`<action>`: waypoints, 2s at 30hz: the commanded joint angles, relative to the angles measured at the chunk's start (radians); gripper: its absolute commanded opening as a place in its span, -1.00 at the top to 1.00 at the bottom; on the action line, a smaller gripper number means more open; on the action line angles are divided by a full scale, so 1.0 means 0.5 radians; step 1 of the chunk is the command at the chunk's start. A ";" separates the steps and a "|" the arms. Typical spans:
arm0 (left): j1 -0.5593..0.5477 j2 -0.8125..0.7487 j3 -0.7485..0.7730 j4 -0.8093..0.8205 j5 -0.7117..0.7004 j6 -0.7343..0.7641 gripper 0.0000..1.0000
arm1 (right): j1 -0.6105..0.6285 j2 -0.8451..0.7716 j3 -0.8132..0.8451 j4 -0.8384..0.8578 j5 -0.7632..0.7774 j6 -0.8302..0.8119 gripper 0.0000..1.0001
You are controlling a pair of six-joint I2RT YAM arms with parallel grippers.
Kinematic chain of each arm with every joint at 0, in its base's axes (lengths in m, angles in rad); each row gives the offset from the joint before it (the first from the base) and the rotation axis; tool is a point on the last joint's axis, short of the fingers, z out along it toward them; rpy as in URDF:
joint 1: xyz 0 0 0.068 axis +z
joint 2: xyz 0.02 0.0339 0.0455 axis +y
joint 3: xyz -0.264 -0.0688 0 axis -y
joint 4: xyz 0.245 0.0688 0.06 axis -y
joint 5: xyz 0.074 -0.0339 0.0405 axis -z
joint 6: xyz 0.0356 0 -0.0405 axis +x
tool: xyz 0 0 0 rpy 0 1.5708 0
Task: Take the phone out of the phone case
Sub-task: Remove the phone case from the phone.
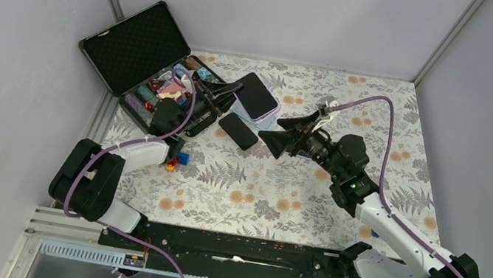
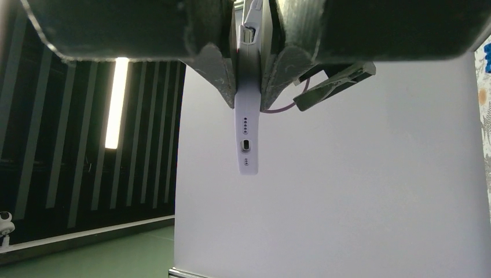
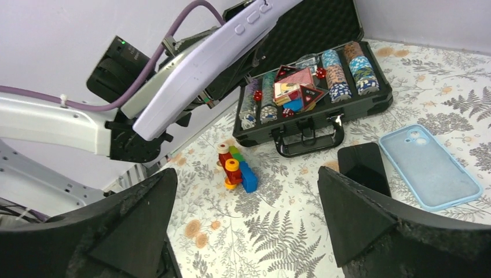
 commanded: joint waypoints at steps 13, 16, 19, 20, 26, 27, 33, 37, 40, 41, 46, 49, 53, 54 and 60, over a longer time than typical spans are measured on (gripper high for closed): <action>0.042 -0.148 0.059 0.261 0.047 0.030 1.00 | -0.193 -0.127 0.094 0.449 0.006 0.802 -0.82; 0.042 -0.157 0.056 0.269 0.053 0.030 1.00 | -0.227 -0.062 0.118 0.579 -0.001 0.992 -0.65; 0.042 -0.166 0.058 0.278 0.048 0.021 1.00 | -0.237 0.009 0.176 0.596 -0.026 1.071 -0.26; 0.042 -0.168 0.061 0.283 0.047 0.019 1.00 | -0.236 0.033 0.188 0.607 -0.046 1.083 -0.16; 0.042 -0.199 0.078 0.296 0.050 0.005 1.00 | -0.236 0.076 0.159 0.618 -0.102 1.107 -0.06; 0.042 -0.206 0.082 0.280 0.048 0.016 1.00 | -0.236 0.067 0.141 0.650 -0.107 1.113 -0.22; 0.042 -0.195 0.080 0.271 0.041 0.029 1.00 | -0.236 0.049 0.118 0.785 -0.143 1.254 -0.64; 0.042 -0.196 0.094 0.273 0.035 0.021 1.00 | -0.236 0.101 0.138 0.838 -0.196 1.347 -0.39; 0.042 -0.205 0.105 0.273 0.026 0.018 1.00 | -0.236 0.149 0.134 0.915 -0.233 1.413 -0.20; 0.042 -0.210 0.106 0.275 0.028 0.019 1.00 | -0.236 0.167 0.135 0.949 -0.245 1.437 -0.18; 0.042 -0.210 0.102 0.301 0.017 0.009 1.00 | -0.236 0.218 0.131 1.028 -0.299 1.487 -0.12; 0.042 -0.206 0.099 0.314 0.007 0.000 1.00 | -0.236 0.219 0.130 1.017 -0.311 1.482 0.01; 0.036 -0.195 0.128 0.376 -0.022 -0.086 1.00 | -0.236 0.223 0.115 1.037 -0.332 1.491 0.15; 0.031 -0.189 0.150 0.412 -0.023 -0.118 1.00 | -0.237 0.228 0.104 1.055 -0.324 1.498 0.18; -0.012 -0.177 0.189 0.544 -0.043 -0.336 1.00 | -0.236 0.285 0.069 1.113 -0.292 1.526 0.36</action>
